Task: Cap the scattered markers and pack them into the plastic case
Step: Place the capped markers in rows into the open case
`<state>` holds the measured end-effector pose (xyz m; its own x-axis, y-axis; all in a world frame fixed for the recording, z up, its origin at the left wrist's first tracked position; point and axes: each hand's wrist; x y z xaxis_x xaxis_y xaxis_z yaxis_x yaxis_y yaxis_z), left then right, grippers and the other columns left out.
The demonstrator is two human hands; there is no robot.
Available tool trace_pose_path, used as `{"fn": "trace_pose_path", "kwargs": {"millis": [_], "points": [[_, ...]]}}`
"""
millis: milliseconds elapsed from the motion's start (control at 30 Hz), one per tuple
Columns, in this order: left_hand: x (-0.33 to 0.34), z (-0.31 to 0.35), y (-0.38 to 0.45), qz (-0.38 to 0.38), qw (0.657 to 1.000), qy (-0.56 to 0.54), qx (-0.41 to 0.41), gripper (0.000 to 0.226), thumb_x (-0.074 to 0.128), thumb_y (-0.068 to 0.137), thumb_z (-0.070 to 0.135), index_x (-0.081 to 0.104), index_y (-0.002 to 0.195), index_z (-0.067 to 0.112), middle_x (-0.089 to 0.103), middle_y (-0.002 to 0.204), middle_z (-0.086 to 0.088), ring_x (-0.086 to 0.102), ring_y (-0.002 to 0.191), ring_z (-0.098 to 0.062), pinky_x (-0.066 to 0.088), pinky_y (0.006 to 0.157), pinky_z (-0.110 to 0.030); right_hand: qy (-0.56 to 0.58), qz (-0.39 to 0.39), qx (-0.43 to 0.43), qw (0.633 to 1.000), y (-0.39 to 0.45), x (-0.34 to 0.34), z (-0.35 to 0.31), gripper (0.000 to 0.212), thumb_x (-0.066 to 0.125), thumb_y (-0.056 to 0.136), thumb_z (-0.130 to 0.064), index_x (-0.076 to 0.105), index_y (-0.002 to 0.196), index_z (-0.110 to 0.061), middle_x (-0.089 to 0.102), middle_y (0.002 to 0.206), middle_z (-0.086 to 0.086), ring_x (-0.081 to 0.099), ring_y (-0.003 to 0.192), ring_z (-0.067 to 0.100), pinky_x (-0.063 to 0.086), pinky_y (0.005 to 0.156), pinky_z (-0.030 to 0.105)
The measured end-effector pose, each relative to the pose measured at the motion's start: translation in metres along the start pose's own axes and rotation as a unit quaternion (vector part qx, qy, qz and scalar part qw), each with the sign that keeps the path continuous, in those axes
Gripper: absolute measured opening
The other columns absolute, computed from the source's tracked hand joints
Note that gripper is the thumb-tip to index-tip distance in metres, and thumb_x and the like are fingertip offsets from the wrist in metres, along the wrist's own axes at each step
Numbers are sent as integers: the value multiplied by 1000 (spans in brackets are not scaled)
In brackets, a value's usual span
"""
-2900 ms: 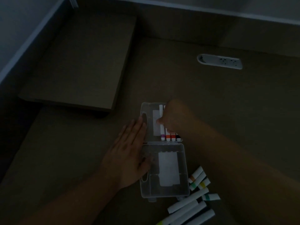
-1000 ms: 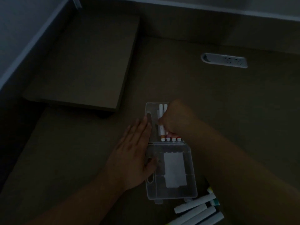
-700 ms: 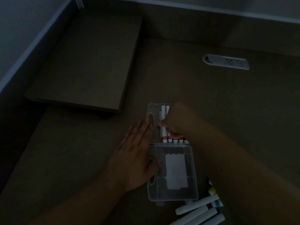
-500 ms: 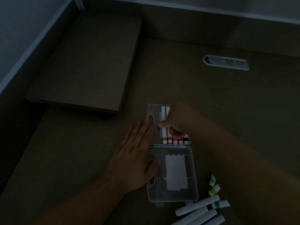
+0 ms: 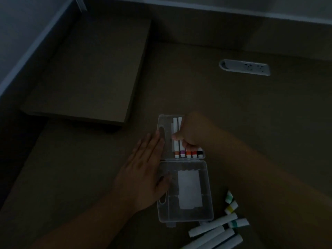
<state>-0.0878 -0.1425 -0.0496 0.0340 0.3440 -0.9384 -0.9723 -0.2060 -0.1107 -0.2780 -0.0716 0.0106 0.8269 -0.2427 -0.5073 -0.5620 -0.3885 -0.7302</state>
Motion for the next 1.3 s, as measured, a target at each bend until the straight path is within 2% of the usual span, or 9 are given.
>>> {"fn": "trace_pose_path", "kwargs": {"millis": [167,333,433,567,733,867,967,1100,1300], "points": [[2,-1,0,-2,1000,-10,2,93,25,89,75,-18,154,24,-27,160,9,-19,148,-9,6,123,-40,12,44,-47,998,-14,-19,17,23,70,87,-34,63,94,-13,69,85,7,69,76,19,59,79,39],[0,0,1,-6,1000,-18,10,93,29,89,73,-21,153,26,-26,160,10,-19,148,-7,5,123,-41,22,197,-15,980,-56,-75,86,30,69,89,-33,66,69,-10,70,67,12,70,64,25,60,70,45],[2,-2,1,-3,1000,-11,9,94,31,89,72,-17,154,26,-23,161,9,-16,148,-7,5,123,-40,-1,157,53,986,-79,-78,121,30,69,88,-35,65,71,-11,67,63,7,64,54,16,53,55,33],[4,-1,2,-7,1000,-8,11,91,30,89,71,-10,156,23,-18,162,7,-12,150,-9,6,123,-41,-38,72,120,989,-81,-56,139,24,70,87,-37,63,83,-15,65,79,4,63,71,13,50,61,27],[3,-1,1,-4,1000,8,7,90,26,89,71,-10,155,23,-19,162,7,-12,150,-10,4,123,-38,-41,71,133,988,-70,-32,141,28,77,80,-36,64,91,-14,62,80,2,59,70,10,40,52,23],[2,0,1,1,1000,-5,12,90,31,90,69,-11,155,23,-19,162,8,-13,149,-9,3,123,-38,-25,84,120,989,-62,-27,134,26,77,81,-35,64,85,-13,65,80,6,63,73,16,49,60,29],[2,1,0,8,1000,-9,4,90,29,89,71,-13,155,25,-21,161,10,-15,148,-6,1,123,-35,20,114,95,989,-55,-26,126,29,77,82,-32,64,68,-10,64,65,8,62,58,17,52,54,31],[1,1,0,7,1000,-18,8,92,28,88,73,-16,154,26,-23,161,9,-17,148,-7,3,123,-39,102,102,96,985,-49,-33,98,22,73,85,-32,67,86,-10,70,81,11,70,73,22,61,76,42],[3,-1,-1,18,1000,-18,7,94,29,89,73,-19,153,24,-26,160,8,-20,147,-8,1,123,-37,128,62,-40,989,-33,-17,31,19,69,89,-22,67,88,-4,69,75,10,66,52,11,51,42,23]]}}
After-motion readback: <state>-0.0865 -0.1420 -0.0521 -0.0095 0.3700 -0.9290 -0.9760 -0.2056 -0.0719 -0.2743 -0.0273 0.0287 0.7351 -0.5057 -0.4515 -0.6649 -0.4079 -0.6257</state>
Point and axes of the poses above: each hand's wrist, its own y-axis towards the middle knuckle, its own x-axis out of the palm, z = x × y
